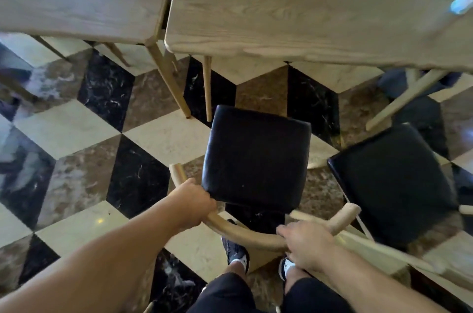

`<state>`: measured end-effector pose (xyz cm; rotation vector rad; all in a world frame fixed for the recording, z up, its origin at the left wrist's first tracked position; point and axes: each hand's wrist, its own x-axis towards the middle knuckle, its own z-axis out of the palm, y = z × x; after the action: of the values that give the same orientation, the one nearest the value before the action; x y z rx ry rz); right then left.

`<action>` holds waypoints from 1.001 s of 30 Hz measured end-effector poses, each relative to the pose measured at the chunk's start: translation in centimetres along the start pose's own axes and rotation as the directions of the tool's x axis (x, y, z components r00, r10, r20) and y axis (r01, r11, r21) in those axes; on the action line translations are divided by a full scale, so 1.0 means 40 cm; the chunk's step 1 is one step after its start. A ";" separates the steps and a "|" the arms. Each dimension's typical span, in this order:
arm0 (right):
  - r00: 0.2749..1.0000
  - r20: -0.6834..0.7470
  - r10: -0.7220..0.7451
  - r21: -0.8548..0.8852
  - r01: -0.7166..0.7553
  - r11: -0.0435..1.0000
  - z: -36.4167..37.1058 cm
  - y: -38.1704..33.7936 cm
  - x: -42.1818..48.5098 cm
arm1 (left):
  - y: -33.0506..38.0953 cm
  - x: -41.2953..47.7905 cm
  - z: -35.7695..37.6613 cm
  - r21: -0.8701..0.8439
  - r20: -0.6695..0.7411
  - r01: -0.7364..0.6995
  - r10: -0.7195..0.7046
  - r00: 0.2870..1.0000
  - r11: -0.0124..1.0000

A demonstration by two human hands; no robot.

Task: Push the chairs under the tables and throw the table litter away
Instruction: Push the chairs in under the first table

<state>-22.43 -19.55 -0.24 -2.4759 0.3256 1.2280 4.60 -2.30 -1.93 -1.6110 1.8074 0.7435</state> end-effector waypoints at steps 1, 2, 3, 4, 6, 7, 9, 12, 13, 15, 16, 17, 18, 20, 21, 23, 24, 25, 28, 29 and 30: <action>1.000 -0.026 0.008 0.010 -0.007 1.000 -0.022 0.013 0.000 | -0.018 0.004 -0.022 0.000 -0.019 0.005 -0.005 1.000 1.000; 0.999 -0.044 0.008 0.013 -0.007 1.000 -0.047 0.030 0.000 | -0.037 0.012 -0.043 0.004 -0.025 0.002 -0.002 1.000 1.000; 0.998 -0.060 0.011 0.016 -0.010 1.000 -0.076 0.049 0.000 | -0.054 0.023 -0.066 0.004 -0.033 0.005 -0.005 0.999 1.000; 0.997 -0.081 0.017 0.009 -0.016 1.000 -0.105 0.068 0.001 | -0.071 0.036 -0.087 -0.001 -0.037 0.014 -0.014 0.999 1.000; 0.993 -0.119 0.025 -0.010 -0.027 1.000 -0.168 0.105 0.006 | -0.103 0.063 -0.132 -0.017 -0.054 0.027 -0.028 0.998 0.999; 0.991 -0.132 0.032 -0.019 -0.035 0.999 -0.197 0.125 0.012 | -0.119 0.078 -0.153 -0.026 -0.069 0.029 -0.031 0.997 0.999; 0.988 -0.147 0.041 -0.043 -0.048 0.998 -0.247 0.165 0.032 | -0.148 0.105 -0.189 -0.032 -0.078 0.048 -0.051 0.996 0.998; 0.987 -0.153 0.043 -0.059 -0.052 0.997 -0.311 0.228 0.067 | -0.188 0.151 -0.241 -0.047 -0.095 0.074 -0.078 0.992 0.996; 0.987 -0.155 0.041 -0.065 -0.051 0.997 -0.331 0.249 0.079 | -0.201 0.166 -0.261 -0.054 -0.096 0.079 -0.084 0.992 0.995; 0.985 -0.168 0.034 -0.068 -0.046 0.997 -0.370 0.291 0.103 | -0.231 0.200 -0.302 -0.060 -0.093 0.086 -0.091 0.992 0.994; 0.985 -0.172 0.027 -0.067 -0.039 0.997 -0.389 0.312 0.116 | -0.248 0.216 -0.321 -0.058 -0.089 0.091 -0.096 0.991 0.994; 0.984 -0.178 0.019 -0.065 -0.031 0.997 -0.408 0.331 0.130 | -0.265 0.232 -0.342 -0.052 -0.092 0.097 -0.101 0.991 0.994; 0.982 -0.186 0.012 -0.064 -0.024 0.998 -0.426 0.351 0.144 | -0.283 0.247 -0.358 -0.042 -0.097 0.104 -0.108 0.989 0.994; 0.978 -0.208 -0.001 -0.057 -0.011 0.998 -0.463 0.390 0.172 | -0.317 0.276 -0.389 -0.038 -0.103 0.119 -0.122 0.987 0.992; 0.976 -0.218 -0.008 -0.055 -0.004 0.998 -0.483 0.408 0.187 | -0.335 0.289 -0.403 -0.041 -0.103 0.124 -0.128 0.986 0.991; 0.972 -0.234 -0.022 -0.059 0.008 0.998 -0.518 0.438 0.216 | -0.369 0.317 -0.424 -0.042 -0.103 0.136 -0.140 0.985 0.990; 0.971 -0.236 -0.026 -0.064 0.011 0.998 -0.533 0.450 0.231 | -0.385 0.329 -0.432 -0.041 -0.098 0.142 -0.146 0.984 0.989; 0.971 -0.236 -0.027 -0.070 0.011 0.997 -0.546 0.458 0.245 | -0.399 0.338 -0.439 -0.038 -0.089 0.151 -0.154 0.984 0.988; 0.971 -0.236 -0.034 -0.096 0.012 0.995 -0.577 0.476 0.282 | -0.429 0.354 -0.453 -0.037 -0.072 0.171 -0.173 0.982 0.985; 0.971 -0.234 -0.039 -0.100 0.016 0.995 -0.587 0.478 0.294 | -0.439 0.356 -0.460 -0.043 -0.070 0.176 -0.178 0.982 0.983; 0.972 -0.231 -0.043 -0.100 0.021 0.995 -0.597 0.478 0.306 | -0.451 0.357 -0.462 -0.048 -0.065 0.181 -0.183 0.981 0.982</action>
<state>-4.78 -47.35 -0.76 -2.7038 0.2909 0.9622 20.06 -27.41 -0.67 -1.8218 1.6729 0.6536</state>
